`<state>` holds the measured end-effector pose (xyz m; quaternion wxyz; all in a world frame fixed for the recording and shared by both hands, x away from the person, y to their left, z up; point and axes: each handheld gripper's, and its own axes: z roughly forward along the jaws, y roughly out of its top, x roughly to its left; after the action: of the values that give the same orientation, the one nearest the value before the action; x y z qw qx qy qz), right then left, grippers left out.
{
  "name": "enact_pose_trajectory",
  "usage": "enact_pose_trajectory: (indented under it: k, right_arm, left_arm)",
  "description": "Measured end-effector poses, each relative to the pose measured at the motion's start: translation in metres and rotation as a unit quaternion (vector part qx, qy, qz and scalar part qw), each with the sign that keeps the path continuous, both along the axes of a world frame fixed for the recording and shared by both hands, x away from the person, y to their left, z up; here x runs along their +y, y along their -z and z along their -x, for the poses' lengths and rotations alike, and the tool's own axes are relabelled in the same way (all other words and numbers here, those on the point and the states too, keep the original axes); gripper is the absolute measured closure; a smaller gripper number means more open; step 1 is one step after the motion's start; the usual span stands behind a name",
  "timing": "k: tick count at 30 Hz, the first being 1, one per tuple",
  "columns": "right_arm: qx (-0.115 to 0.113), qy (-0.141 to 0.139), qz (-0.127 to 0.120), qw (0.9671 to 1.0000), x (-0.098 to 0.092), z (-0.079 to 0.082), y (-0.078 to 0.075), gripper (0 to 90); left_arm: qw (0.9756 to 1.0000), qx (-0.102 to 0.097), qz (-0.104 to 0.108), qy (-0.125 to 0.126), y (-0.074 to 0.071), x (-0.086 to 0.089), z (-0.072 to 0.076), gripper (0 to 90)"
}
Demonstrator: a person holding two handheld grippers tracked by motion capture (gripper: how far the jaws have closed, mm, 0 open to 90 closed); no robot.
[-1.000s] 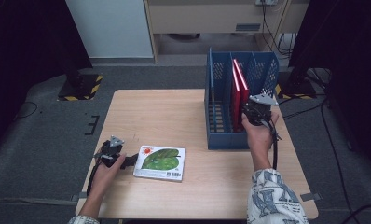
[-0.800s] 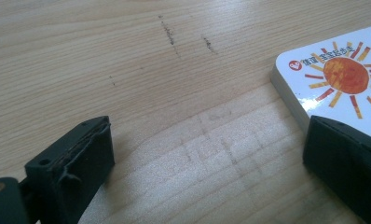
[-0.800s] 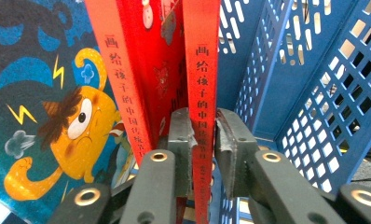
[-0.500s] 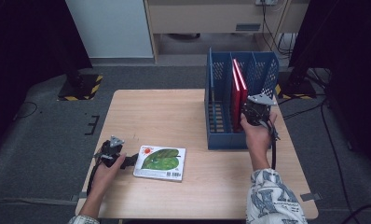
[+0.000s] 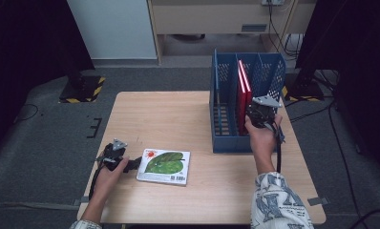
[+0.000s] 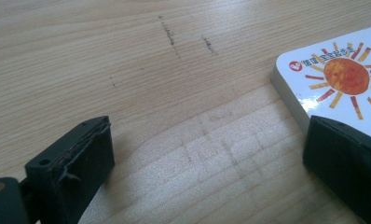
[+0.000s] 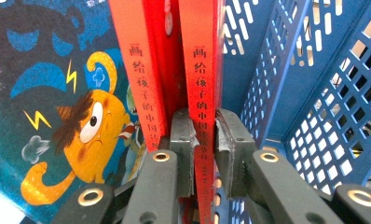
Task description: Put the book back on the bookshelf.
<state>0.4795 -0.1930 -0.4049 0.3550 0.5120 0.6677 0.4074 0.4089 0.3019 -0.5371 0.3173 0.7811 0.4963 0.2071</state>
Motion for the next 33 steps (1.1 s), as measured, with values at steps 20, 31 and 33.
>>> enact_pose_trajectory:
  k: [20,31,33]
  right_arm:
    - [-0.008,-0.012,-0.005,0.9999,-0.004,0.008,-0.005,74.4]
    - [-0.01,-0.024,-0.011,0.9996,-0.006,0.017,-0.007,72.5]
    - [-0.01,-0.026,-0.013,0.9995,-0.007,0.018,-0.007,71.9]
  left_arm:
    - [1.0,0.0,0.0,0.0,0.0,0.0,0.0,0.8]
    - [1.0,0.0,0.0,0.0,0.0,0.0,0.0,0.8]
    - [1.0,0.0,0.0,0.0,0.0,0.0,0.0,0.8]
